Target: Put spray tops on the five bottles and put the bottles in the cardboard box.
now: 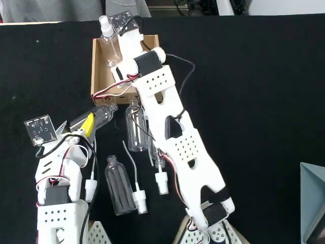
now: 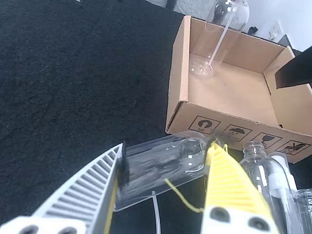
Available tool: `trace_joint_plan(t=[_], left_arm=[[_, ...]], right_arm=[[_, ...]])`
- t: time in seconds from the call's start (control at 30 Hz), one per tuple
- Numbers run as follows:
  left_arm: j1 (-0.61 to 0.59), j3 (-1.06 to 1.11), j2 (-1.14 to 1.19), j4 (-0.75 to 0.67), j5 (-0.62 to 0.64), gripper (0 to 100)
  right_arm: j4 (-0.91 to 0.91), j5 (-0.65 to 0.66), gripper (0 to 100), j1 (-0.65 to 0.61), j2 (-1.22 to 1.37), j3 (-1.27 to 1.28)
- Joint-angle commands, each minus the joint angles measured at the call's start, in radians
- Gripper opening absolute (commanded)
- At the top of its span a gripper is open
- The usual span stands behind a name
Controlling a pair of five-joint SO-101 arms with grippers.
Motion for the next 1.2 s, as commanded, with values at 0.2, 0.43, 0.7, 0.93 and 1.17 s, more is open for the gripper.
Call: trace_joint_plan(t=[0.2, 0.43, 0.7, 0.93, 1.17], left_arm=[[-0.005, 0.025, -0.005, 0.003, -0.008, 25], [-0.004, 0.025, -0.005, 0.003, -0.008, 25], [-0.002, 0.025, -0.005, 0.003, -0.008, 25], [-0.002, 0.025, -0.003, 0.003, -0.008, 25], [-0.002, 0.025, -0.003, 0.003, -0.008, 25]], right_arm=[[0.032, -0.009, 21.5, -0.003, -0.323, 0.22], [0.028, -0.032, 21.7, -0.009, -0.565, 0.524], [0.023, -0.184, 21.6, -0.063, -0.636, 0.674], [0.023, -0.259, 21.3, -0.081, -0.636, 0.711], [0.012, -0.361, 21.6, -0.098, -0.636, 0.823]])
